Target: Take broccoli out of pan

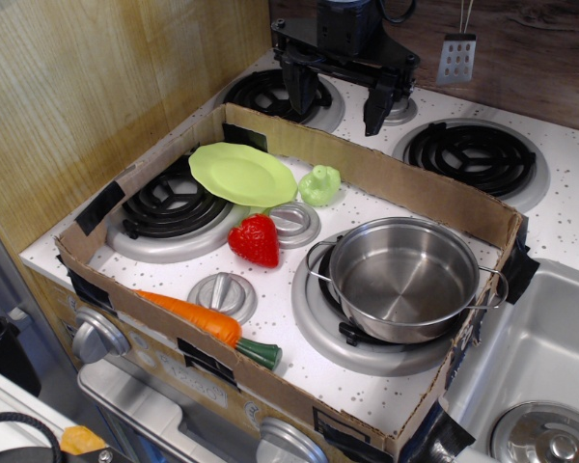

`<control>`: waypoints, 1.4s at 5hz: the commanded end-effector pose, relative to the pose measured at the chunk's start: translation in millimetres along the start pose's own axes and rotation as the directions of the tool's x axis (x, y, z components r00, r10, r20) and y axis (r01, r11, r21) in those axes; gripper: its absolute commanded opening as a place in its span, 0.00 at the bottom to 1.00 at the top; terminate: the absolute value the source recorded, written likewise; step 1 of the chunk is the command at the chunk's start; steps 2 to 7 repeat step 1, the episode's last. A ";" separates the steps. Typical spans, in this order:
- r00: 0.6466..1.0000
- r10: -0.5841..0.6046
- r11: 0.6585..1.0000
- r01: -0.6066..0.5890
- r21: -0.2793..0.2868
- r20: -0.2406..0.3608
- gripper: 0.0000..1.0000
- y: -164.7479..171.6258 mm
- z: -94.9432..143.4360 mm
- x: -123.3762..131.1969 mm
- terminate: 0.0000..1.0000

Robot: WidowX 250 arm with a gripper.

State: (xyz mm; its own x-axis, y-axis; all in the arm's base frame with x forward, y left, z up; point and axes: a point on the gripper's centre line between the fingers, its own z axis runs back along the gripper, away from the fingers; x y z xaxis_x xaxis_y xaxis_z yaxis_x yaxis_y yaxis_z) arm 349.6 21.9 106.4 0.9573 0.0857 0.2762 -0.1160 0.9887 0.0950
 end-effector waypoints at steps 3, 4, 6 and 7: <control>0.998 0.009 1.000 -0.009 0.000 0.056 1.00 0.3 18.4 15.9 1.00; 0.998 0.009 1.000 -0.009 0.000 0.056 1.00 0.3 18.4 15.9 1.00; 0.998 0.009 1.000 -0.009 0.000 0.056 1.00 0.3 18.4 15.9 1.00; 0.998 0.009 1.000 -0.009 0.000 0.056 1.00 0.3 18.4 15.9 1.00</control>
